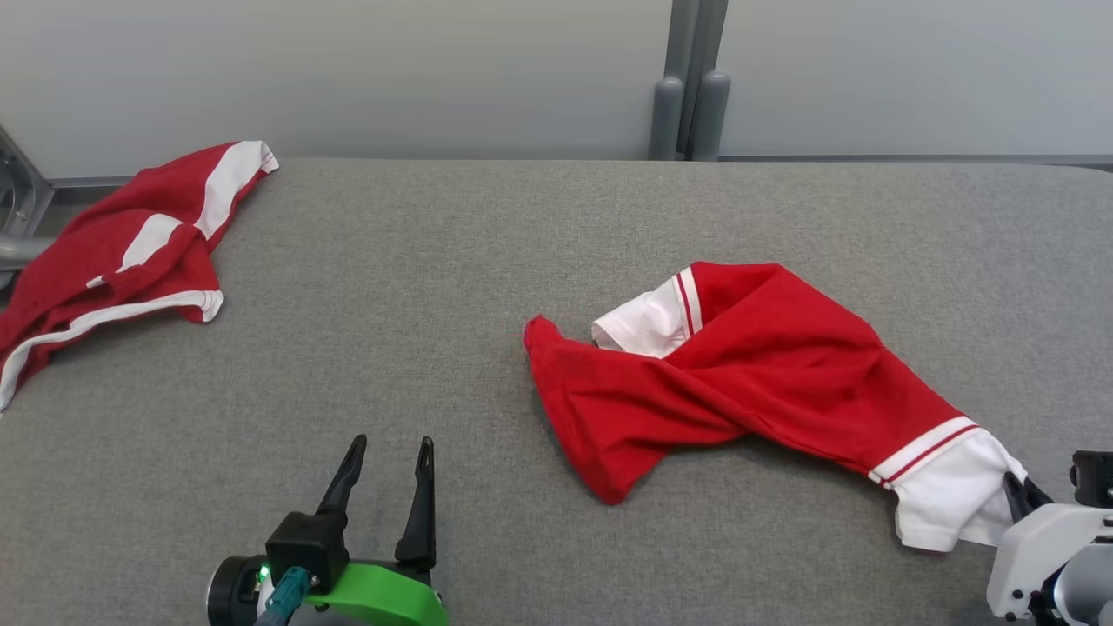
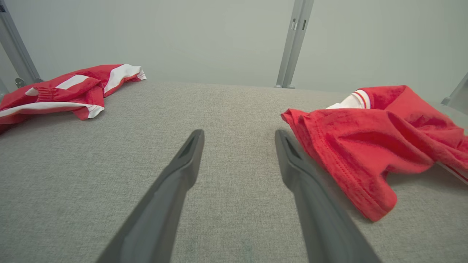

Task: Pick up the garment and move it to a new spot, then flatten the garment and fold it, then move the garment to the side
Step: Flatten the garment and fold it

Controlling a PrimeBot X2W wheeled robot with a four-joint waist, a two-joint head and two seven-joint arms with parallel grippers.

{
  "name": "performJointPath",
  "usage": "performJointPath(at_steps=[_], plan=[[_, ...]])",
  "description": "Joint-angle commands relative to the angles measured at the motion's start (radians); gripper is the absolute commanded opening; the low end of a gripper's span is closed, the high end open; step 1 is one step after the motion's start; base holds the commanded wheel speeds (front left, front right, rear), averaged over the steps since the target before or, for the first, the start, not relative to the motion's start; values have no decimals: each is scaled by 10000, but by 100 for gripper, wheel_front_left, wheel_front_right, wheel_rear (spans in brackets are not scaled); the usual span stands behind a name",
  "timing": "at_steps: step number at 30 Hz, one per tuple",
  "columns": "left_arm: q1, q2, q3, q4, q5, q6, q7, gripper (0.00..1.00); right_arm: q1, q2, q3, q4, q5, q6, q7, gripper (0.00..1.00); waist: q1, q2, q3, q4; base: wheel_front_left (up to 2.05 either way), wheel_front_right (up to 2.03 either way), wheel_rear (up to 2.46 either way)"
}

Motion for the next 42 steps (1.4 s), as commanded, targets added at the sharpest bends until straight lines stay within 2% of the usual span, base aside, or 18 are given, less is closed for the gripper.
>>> performJointPath(at_steps=[1, 10, 17, 25, 35, 42], plan=[[-58, -1, 14, 23, 82, -43, -4, 100, -131, 18, 78, 79, -42, -6, -125, 100, 0, 48, 18, -72, 0, 0, 0], [-163, -72, -40, 201, -73, -78, -4, 100, 111, 142, 131, -269, 191, -6, -466, 100, 0, 48, -171, -496, 0, 0, 0], [-630, -45, -226, 786, -245, -422, 290, 100, 650, 64, -269, -1203, 84, -6, -404, 100, 0, 48, -405, -1078, 0, 0, 0], [-1810, -53, -229, 2276, -652, -931, 865, 100, 966, 235, -687, -2845, 26, -6, -263, 100, 0, 48, -319, -1875, 0, 0, 0], [-3286, -194, -233, 4073, -1263, -1428, 1085, 100, 270, 1075, 188, -3718, -41, -5, -368, 100, 0, 48, 272, -2368, 0, 0, 0], [-4085, -269, -620, 5164, -1425, -1659, 1079, 100, -67, 1143, 598, -3525, 36, -5, -550, 100, 0, 48, 559, -2472, 0, 0, 0]])
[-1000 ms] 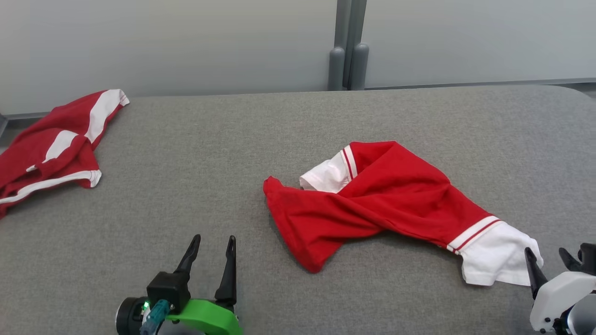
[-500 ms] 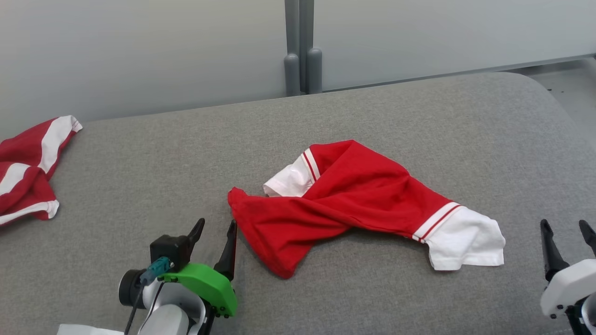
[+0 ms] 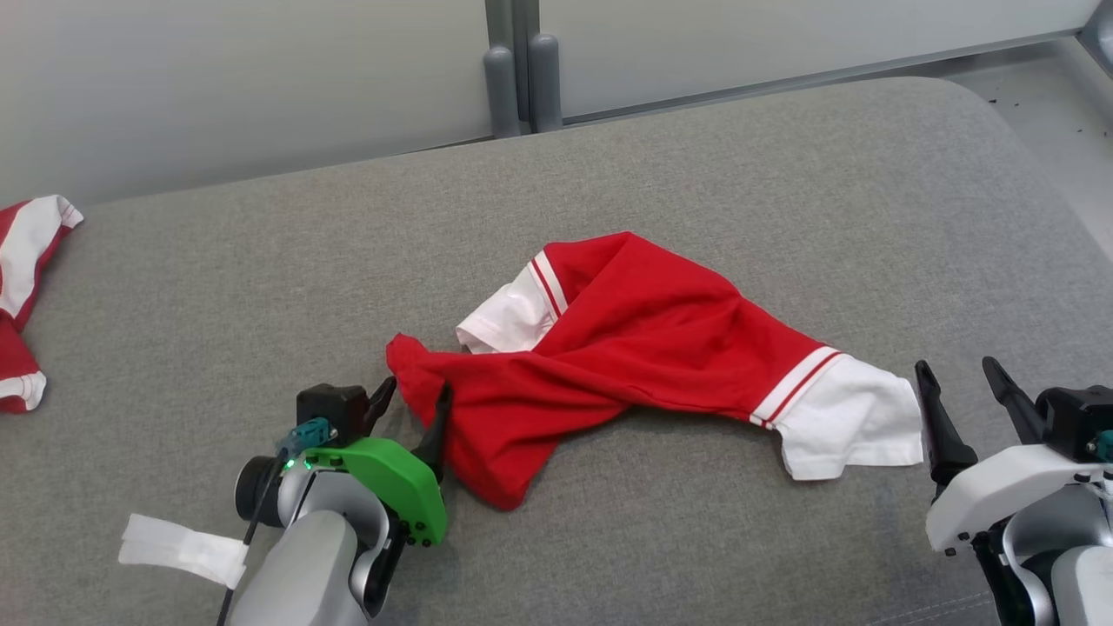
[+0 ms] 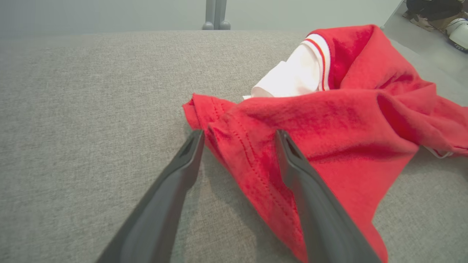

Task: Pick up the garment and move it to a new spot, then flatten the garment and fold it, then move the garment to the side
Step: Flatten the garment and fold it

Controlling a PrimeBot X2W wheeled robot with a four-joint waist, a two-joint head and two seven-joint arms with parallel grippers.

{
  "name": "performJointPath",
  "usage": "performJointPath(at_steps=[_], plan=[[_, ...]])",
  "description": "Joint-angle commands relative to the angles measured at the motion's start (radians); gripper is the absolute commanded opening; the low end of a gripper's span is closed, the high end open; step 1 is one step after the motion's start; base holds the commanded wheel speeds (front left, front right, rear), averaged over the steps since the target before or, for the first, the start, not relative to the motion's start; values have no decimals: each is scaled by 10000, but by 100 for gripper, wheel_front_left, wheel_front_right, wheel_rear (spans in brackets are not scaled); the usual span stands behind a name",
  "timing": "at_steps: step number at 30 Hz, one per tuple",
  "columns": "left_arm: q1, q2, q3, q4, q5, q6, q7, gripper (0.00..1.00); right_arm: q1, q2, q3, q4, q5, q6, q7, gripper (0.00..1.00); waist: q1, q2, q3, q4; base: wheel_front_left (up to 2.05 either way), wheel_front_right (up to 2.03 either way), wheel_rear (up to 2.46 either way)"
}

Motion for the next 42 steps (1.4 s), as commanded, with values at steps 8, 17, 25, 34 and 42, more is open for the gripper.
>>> performJointPath(at_steps=[8, 17, 25, 34, 42], plan=[[-736, -35, -419, 884, -229, -136, -393, 0, -300, -67, 179, 357, 82, -3, -335, 100, 0, 48, 127, -96, 0, 0, 0], [-1281, 249, -448, 998, -131, -105, -970, 0, -390, 13, 172, 572, 102, -3, -597, 100, 0, 48, -13, 20, 0, 0, 0], [-2591, 910, -208, 584, 405, 167, -1148, 0, -511, 92, 223, 707, 15, -3, -794, 100, 0, 48, -208, 84, 0, 0, 0], [-2180, 1448, 199, -1379, 1079, 310, -1129, 0, -333, 167, 130, 881, -9, -3, -994, 100, 0, 48, -433, 242, 0, 0, 0], [662, 1297, 356, -2906, 1262, 560, -1132, 0, 319, 370, -71, 938, 19, -3, -1047, 100, 0, 48, -669, 664, 0, 0, 0]])
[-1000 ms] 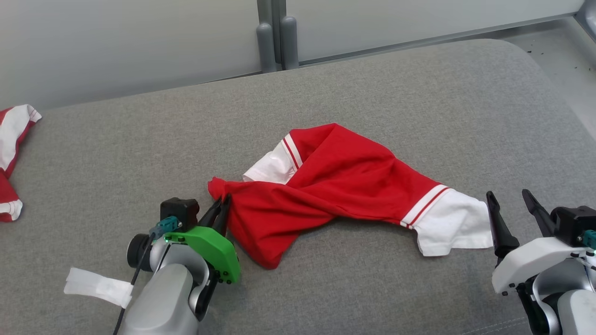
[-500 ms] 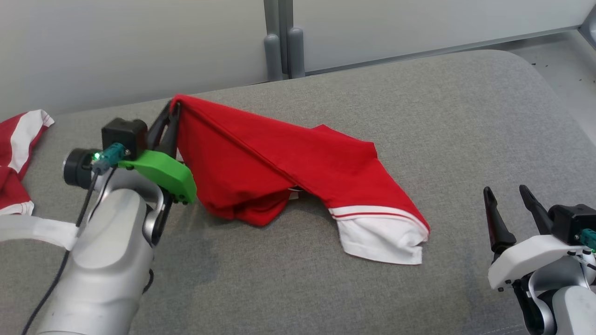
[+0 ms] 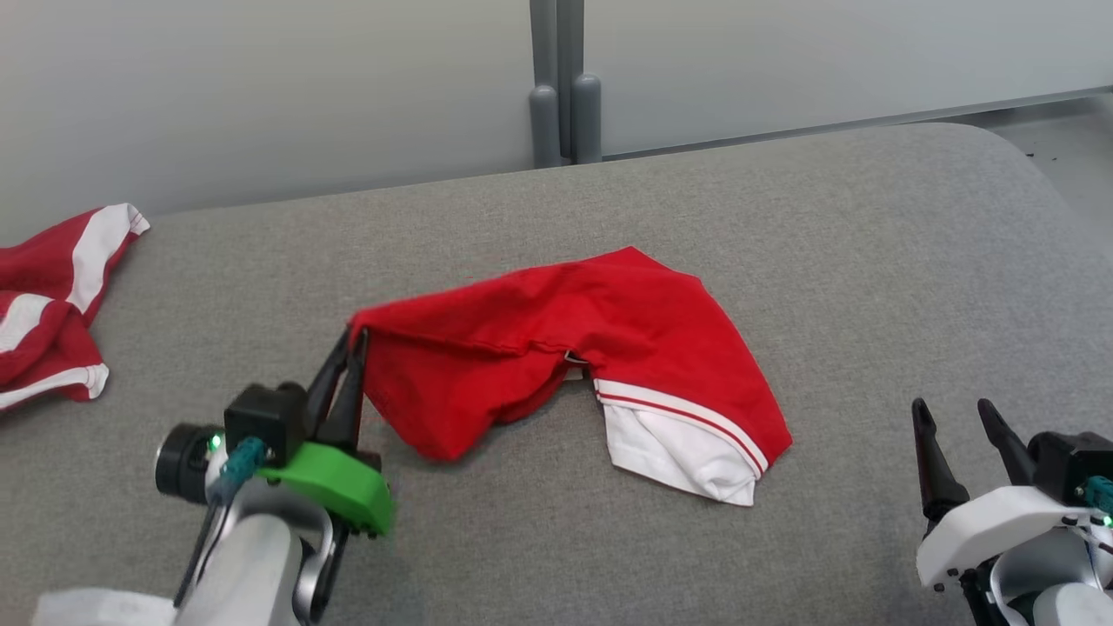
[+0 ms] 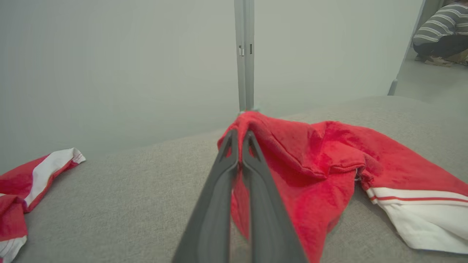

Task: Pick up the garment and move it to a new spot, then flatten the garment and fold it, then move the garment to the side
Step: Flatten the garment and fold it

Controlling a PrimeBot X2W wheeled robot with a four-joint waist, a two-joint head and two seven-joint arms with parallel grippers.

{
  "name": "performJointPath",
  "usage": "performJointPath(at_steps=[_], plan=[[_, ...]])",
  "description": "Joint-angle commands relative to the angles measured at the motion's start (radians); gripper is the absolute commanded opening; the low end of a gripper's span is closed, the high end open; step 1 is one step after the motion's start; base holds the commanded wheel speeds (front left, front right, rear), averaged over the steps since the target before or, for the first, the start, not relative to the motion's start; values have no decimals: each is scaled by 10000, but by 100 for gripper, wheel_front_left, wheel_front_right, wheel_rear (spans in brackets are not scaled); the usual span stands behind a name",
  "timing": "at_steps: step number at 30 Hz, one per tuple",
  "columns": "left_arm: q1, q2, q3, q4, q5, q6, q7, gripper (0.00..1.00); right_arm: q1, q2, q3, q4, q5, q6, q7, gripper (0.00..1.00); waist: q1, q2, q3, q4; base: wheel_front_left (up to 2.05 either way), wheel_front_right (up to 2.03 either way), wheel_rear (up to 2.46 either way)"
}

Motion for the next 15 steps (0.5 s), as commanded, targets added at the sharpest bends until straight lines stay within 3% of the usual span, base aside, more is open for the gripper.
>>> performJointPath(at_steps=[1, 8, 15], plan=[[620, -36, 74, -282, 87, 93, -4, 0, 252, 64, -16, 17, 14, -3, -4, 100, 0, 48, -112, 216, 0, 0, 0], [2917, -328, -260, -1224, 399, 68, -4, 0, 809, 176, 13, 94, -27, -1, 31, 100, 0, 48, -299, 678, 0, 0, 0], [3753, -778, -968, -705, 418, -195, -5, 0, 740, 217, 149, 152, -51, -3, 77, 100, 0, 48, -425, 892, 0, 0, 0]])
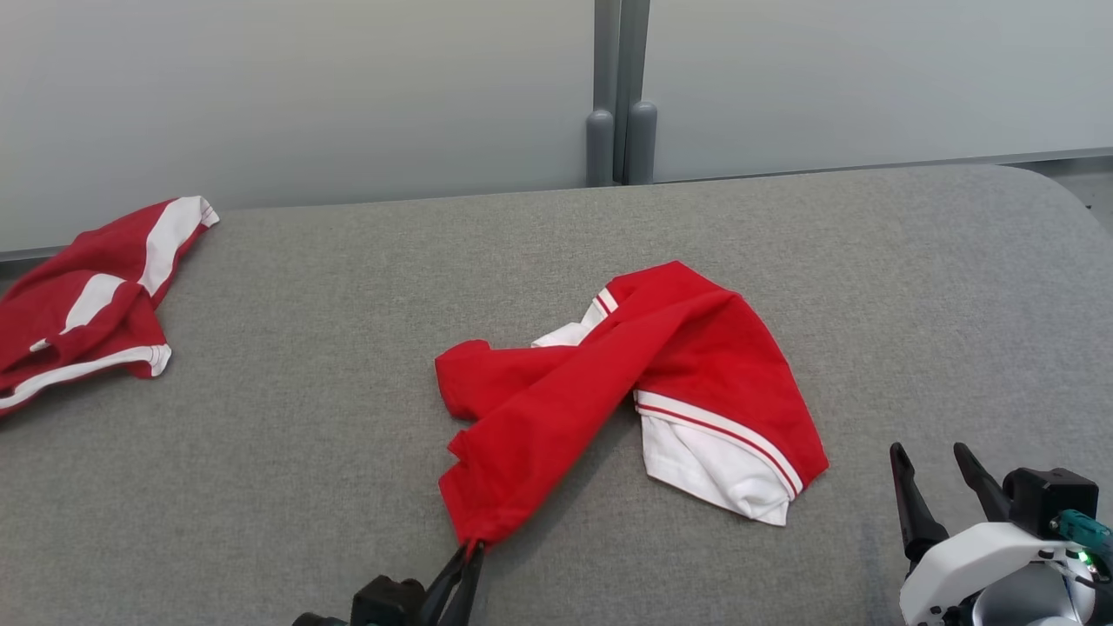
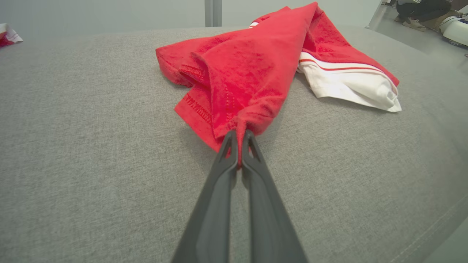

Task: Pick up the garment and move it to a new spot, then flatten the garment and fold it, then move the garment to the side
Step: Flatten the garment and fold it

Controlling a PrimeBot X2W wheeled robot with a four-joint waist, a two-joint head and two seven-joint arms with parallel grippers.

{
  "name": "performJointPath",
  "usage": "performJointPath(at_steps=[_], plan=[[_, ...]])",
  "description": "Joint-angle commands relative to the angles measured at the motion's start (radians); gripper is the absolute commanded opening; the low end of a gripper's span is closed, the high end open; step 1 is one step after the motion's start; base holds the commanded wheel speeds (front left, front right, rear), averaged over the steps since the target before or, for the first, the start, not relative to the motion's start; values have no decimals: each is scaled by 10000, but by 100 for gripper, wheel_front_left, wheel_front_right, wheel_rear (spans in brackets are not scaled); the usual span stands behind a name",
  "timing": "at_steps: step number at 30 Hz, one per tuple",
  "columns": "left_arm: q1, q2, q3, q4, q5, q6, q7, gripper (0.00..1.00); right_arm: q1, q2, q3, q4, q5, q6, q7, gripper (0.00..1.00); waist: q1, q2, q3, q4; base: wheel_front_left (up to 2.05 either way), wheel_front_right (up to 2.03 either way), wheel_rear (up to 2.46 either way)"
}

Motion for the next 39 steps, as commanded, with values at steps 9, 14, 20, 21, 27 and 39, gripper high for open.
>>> performJointPath(at_steps=[9, 14, 20, 21, 27, 39], plan=[[-336, -387, -283, 1481, -176, -185, -3, 100, -135, 17, 104, 85, -38, -3, -18, 100, 0, 48, -74, 72, 0, 0, 0], [-282, -360, -312, 1849, -319, -291, -3, 100, -123, 39, 35, 152, 10, -3, -152, 100, 0, 48, -30, 103, 0, 0, 0], [188, 6, -74, 1040, -619, -350, -5, 100, -102, 80, -84, 154, 10, -3, -226, 100, 0, 48, 13, 133, 0, 0, 0], [237, 40, -4, 801, -714, -363, -5, 100, -109, 90, -102, 150, 6, -3, -237, 100, 0, 48, 20, 132, 0, 0, 0], [-177, 98, 355, -349, -1026, -237, 145, 100, -194, 130, -142, 186, -33, -3, -256, 100, 0, 48, 46, 73, 0, 0, 0], [-2533, -242, 294, 934, -1273, -248, 1266, 100, -576, 23, 135, 177, -18, -3, -142, 100, 0, 48, 395, -578, 0, 0, 0]])
